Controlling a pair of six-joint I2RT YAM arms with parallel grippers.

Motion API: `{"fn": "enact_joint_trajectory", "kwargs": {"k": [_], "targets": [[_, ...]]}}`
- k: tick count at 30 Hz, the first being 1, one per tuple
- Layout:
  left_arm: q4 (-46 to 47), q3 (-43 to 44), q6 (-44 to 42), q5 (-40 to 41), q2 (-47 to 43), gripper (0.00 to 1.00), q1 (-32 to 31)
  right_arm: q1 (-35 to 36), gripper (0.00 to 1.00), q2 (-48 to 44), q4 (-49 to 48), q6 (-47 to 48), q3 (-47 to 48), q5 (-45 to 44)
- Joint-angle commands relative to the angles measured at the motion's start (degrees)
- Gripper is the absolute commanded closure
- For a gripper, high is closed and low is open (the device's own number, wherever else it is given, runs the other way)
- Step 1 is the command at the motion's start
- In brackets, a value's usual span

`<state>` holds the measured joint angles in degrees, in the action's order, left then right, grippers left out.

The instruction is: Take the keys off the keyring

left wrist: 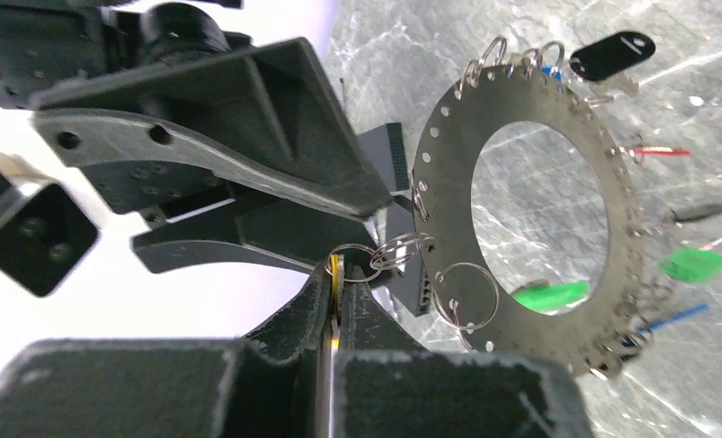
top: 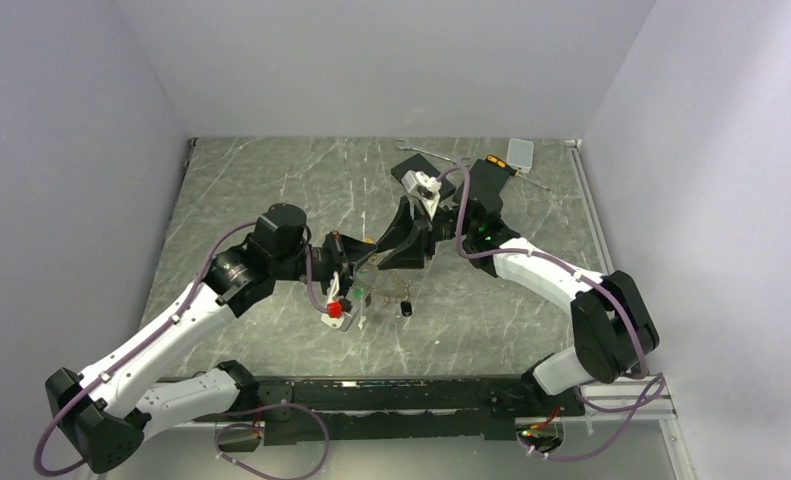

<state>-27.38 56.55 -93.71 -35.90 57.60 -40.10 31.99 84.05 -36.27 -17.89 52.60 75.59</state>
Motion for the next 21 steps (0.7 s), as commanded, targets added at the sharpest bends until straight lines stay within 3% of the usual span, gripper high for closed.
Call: {"fn": "enact_joint_trajectory", "kwargs": {"k": [1,7,13,21], "targets": [[6.9,0.9,-5.8,-4.2,-2.7,1.00,-0.5,0.5,0.51,0.9,-7.9,-4.4,-0.7,2.0],[7.8,-1.0,-9.3,-6.4,-4.2,1.00,-0.5,0.1,0.51,1.8,-13.3,-8.5,0.6,3.7],[9.5,-1.2,-9.2,-7.2,-4.1,1.00,-0.4,0.7,0.53,2.0,-26.1,-18.2,-0.9,4.0],[11.0,-1.3,-8.6,-7.6,-4.0,1.00,-0.5,1.9,0.55,2.1,-27.5,-18.8,-1.8,4.3]]}}
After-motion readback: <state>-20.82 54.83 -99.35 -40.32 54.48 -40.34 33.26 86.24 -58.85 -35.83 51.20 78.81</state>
